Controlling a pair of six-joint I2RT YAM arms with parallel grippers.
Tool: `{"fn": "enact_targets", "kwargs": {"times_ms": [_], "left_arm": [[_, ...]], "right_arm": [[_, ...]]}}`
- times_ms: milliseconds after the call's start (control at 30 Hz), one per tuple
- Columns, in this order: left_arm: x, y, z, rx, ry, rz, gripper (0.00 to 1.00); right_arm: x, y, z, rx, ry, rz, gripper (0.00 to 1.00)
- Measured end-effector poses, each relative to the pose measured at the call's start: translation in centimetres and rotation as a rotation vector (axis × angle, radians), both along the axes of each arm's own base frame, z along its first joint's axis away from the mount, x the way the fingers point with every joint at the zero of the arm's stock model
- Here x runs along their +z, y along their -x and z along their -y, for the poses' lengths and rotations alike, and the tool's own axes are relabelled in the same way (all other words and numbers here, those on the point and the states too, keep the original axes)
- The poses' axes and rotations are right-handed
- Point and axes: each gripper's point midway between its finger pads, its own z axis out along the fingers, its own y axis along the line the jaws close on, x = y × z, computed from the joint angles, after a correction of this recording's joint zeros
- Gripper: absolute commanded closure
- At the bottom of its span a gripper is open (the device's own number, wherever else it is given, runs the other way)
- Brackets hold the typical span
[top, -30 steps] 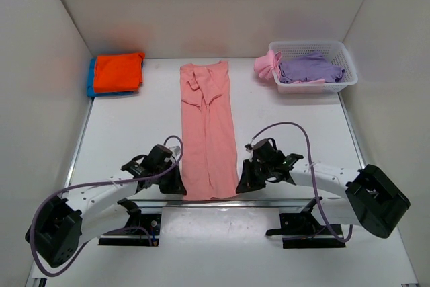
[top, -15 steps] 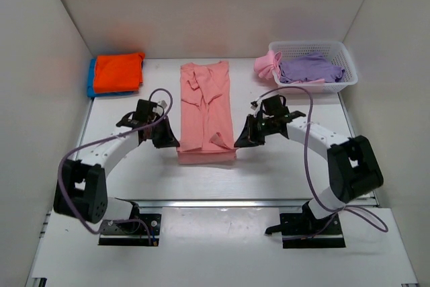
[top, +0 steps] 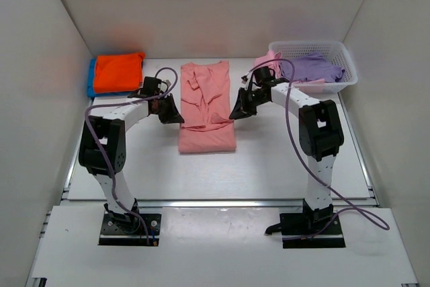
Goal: Fold and stack the t-shirts
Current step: Fold the folded rectangular tshirt in 1/3 of the way, then grab one side of the 2/3 rectangular tshirt with both arms
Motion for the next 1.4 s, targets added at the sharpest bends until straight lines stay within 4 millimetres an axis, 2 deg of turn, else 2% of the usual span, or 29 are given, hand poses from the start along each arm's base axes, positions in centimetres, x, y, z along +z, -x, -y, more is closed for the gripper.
{"fn": "enact_targets", "kwargs": {"times_ms": [167, 333, 467, 500, 533, 567, 633, 733, 900, 933, 1000, 1067, 1133, 1167, 1233, 1267, 1300, 1400], "left_arm": [[0.8, -2.1, -0.4, 0.027, 0.015, 0.035, 1.00], [2.1, -4.0, -0.4, 0.041, 0.035, 0.086, 1.00], [1.6, -5.3, -0.4, 0.051, 0.041, 0.090, 1.00], [1.2, -5.7, -0.5, 0.055, 0.042, 0.084, 0.90], [0.9, -6.0, -0.5, 0.058, 0.042, 0.080, 0.76], [0.5, -6.3, -0.5, 0.064, 0.046, 0.074, 0.73], [-0.2, -7.0, -0.7, 0.088, 0.065, 0.066, 0.75], [-0.4, -8.4, -1.2, 0.145, 0.122, 0.070, 0.72], [1.6, -11.3, -2.9, 0.240, 0.194, 0.151, 0.68], [1.9, -11.6, -3.2, 0.251, 0.197, 0.165, 0.64], [2.4, -11.7, -3.4, 0.259, 0.203, 0.180, 0.64], [2.6, -11.0, -3.4, 0.259, 0.207, 0.186, 0.65], [2.1, -9.0, -3.4, 0.253, 0.204, 0.165, 0.64], [1.7, -7.8, -3.3, 0.249, 0.199, 0.154, 0.63], [0.5, -4.5, -3.3, 0.241, 0.180, 0.111, 0.64], [-0.1, -2.9, -3.1, 0.235, 0.169, 0.094, 0.64], [-0.7, -1.3, -2.9, 0.226, 0.158, 0.078, 0.65], [-2.5, 2.7, -1.5, 0.185, 0.138, 0.026, 0.67]], "right_arm": [[-0.6, -2.7, 0.2, 0.017, 0.025, 0.010, 1.00], [-0.5, -4.3, 0.3, 0.029, 0.029, 0.028, 1.00], [-0.6, -5.3, 0.4, 0.035, 0.033, 0.033, 1.00], [-0.6, -5.6, 0.3, 0.039, 0.032, 0.035, 0.96], [-0.6, -6.0, 0.2, 0.040, 0.031, 0.040, 0.91], [-0.6, -6.6, 0.1, 0.041, 0.028, 0.047, 0.79], [-0.4, -7.5, -0.2, 0.044, 0.020, 0.065, 0.70], [0.1, -8.7, -0.3, 0.033, 0.026, 0.102, 0.49], [1.7, -11.4, 0.4, -0.029, 0.089, 0.224, 0.46], [2.1, -11.7, 0.6, -0.045, 0.103, 0.245, 0.45], [2.9, -11.6, 1.2, -0.070, 0.118, 0.275, 0.45], [3.4, -10.6, 1.8, -0.085, 0.130, 0.287, 0.50], [3.2, -8.7, 2.6, -0.092, 0.138, 0.283, 0.61], [3.0, -7.6, 3.0, -0.093, 0.144, 0.274, 0.68], [2.0, -4.7, 3.8, -0.102, 0.144, 0.252, 0.90], [1.4, -2.9, 4.2, -0.103, 0.143, 0.229, 0.96], [0.8, -1.6, 4.4, -0.103, 0.139, 0.217, 1.00], [-1.1, 2.1, 4.6, -0.100, 0.093, 0.164, 1.00]]}}
